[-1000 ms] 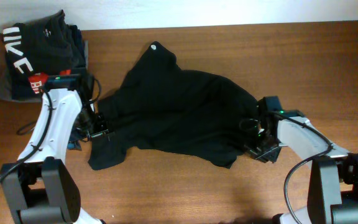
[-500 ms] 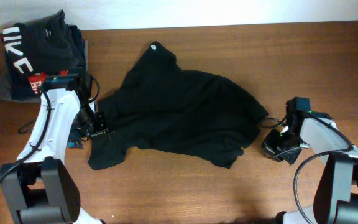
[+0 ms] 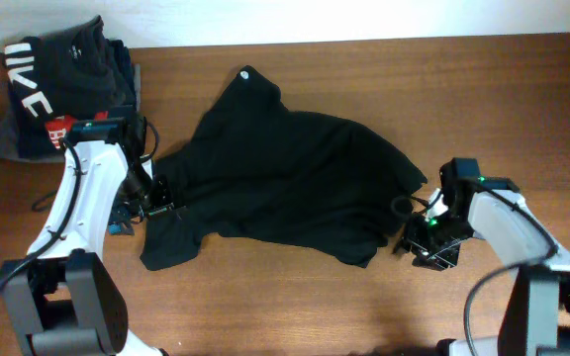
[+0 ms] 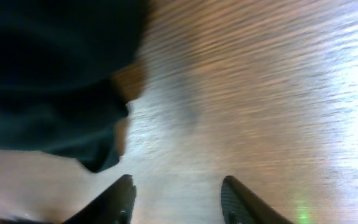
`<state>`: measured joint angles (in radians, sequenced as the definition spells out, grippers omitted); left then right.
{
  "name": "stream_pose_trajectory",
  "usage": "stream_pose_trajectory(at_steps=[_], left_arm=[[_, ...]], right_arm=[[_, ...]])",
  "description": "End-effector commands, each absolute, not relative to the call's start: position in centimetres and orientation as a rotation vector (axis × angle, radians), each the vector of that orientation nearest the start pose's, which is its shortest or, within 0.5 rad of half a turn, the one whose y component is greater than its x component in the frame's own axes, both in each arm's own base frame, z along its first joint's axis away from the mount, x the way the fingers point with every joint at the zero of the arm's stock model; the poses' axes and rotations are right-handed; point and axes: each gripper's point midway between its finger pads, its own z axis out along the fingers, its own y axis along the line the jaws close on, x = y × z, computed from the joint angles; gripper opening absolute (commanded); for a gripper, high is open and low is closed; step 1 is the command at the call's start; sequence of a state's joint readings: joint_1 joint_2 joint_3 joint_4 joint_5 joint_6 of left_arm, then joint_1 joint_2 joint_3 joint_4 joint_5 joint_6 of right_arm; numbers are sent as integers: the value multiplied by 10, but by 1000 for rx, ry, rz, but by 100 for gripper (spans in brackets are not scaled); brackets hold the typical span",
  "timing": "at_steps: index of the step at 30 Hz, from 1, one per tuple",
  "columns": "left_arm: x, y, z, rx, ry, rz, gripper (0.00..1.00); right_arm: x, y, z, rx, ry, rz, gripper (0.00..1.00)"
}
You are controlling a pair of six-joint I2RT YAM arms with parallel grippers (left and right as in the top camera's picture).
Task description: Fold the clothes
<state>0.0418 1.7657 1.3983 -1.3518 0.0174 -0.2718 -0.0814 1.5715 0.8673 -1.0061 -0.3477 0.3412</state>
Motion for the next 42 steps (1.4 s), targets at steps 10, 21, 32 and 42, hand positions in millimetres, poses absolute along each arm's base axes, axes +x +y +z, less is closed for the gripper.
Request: stream_pose_trajectory(at_steps=[10,21,32,42], left_arm=[[286,1,94,-507,3258,-80,93],[284,1,94,-508,3266,-79,93],[283,1,94,-510,3272,-78,93],[282,1,95,-511,3276,-76,93]], right_arm=[[222,108,35,501,3188,537,66],[220,113,28,536,3168,312,66],[223,109,24,553,3160,273,65],[222,108,5,581,3203,224,65]])
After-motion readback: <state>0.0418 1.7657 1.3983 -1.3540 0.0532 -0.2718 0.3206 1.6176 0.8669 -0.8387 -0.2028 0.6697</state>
